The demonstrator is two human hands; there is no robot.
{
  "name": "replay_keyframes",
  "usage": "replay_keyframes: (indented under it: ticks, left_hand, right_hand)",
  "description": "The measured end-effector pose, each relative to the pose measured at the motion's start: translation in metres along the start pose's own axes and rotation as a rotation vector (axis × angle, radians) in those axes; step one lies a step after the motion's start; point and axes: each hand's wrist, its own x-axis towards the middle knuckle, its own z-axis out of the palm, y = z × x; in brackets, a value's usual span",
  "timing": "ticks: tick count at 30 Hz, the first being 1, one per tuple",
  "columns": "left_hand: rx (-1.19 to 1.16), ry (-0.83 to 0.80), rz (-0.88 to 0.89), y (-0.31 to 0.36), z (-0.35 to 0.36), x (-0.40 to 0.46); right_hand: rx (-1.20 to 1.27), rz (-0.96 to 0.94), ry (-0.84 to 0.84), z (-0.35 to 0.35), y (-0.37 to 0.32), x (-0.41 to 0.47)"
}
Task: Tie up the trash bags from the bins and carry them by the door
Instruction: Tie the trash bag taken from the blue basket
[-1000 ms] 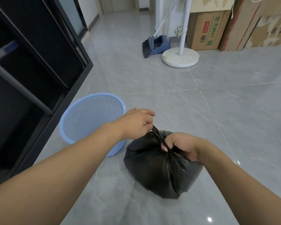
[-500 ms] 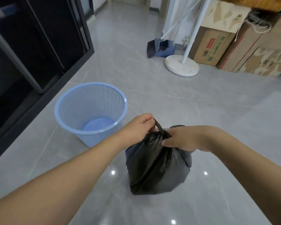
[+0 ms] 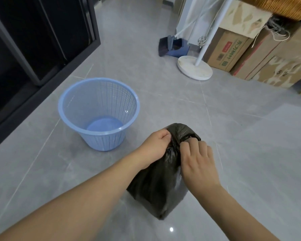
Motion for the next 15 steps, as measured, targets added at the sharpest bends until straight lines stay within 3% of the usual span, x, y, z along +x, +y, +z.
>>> replay_keyframes:
  ticks: [5,9,13,15]
  left_hand:
    - [-0.063,-0.07,-0.125,0.0,-0.004,0.001]
    - [0.016,-0.084,-0.232,-0.001,-0.009,0.001]
    - [-0.015,-0.23,-0.361,-0.005,-0.02,-0.01]
    - [0.097,-0.277,-0.351,-0.012,-0.022,-0.014]
  right_hand:
    - [0.072,-0.052,-0.011,0.007,0.004,0.001]
    - [0.124,-0.153,-0.157,0.01,0.015,0.0]
    - [0.398,-0.147,-0.361,0.018,0.033,-0.001]
    - [0.621,-0.072,-0.473,0.019,0.038,-0.001]
